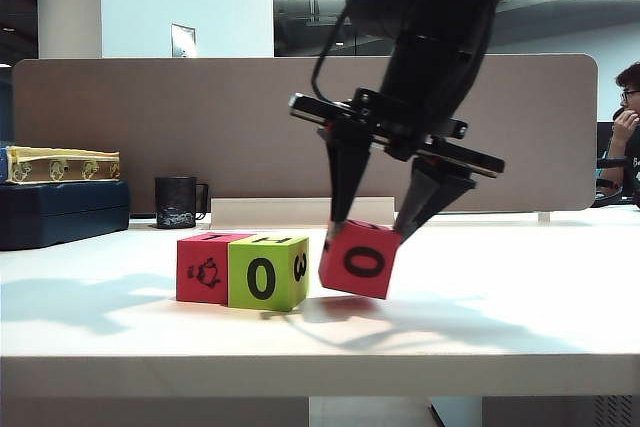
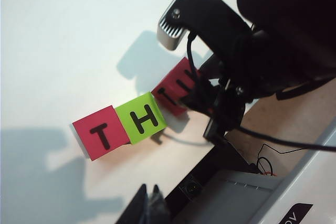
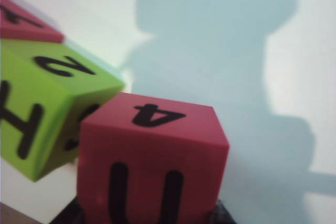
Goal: Select the appropriate blocks from the scattered letter blocks on the table and arrange them in a row to spell out "THU".
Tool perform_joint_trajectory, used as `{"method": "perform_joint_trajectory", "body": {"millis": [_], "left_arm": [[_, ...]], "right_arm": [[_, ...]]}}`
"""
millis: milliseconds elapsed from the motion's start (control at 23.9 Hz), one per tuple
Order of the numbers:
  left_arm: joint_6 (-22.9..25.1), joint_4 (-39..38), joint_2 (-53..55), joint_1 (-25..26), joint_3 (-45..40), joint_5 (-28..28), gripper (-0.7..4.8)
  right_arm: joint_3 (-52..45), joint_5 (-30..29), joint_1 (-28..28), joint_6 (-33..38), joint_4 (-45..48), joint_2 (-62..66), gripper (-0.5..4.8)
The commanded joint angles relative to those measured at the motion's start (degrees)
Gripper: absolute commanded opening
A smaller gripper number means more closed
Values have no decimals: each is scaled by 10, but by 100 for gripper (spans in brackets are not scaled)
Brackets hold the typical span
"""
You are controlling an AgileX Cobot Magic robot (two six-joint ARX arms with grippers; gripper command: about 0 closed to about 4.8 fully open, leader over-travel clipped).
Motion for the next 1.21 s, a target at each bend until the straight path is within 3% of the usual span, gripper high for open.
{"method": "perform_joint_trajectory", "body": {"millis": [42,335,544,1214], "left_arm": [[0,-5,-2,0,2,3,-5],[0,-5,-2,0,2,3,-5],[0,-6,-2,0,2,3,-5],[1,-14,-2,0,2,2,-5]], "right_arm": [[3,-1,5,3,13,-2,219],[3,-29,5,3,10,-2,230],[3,-29,5,3,10,-2,328],[32,-35,-11,-17,13,-2,328]]}}
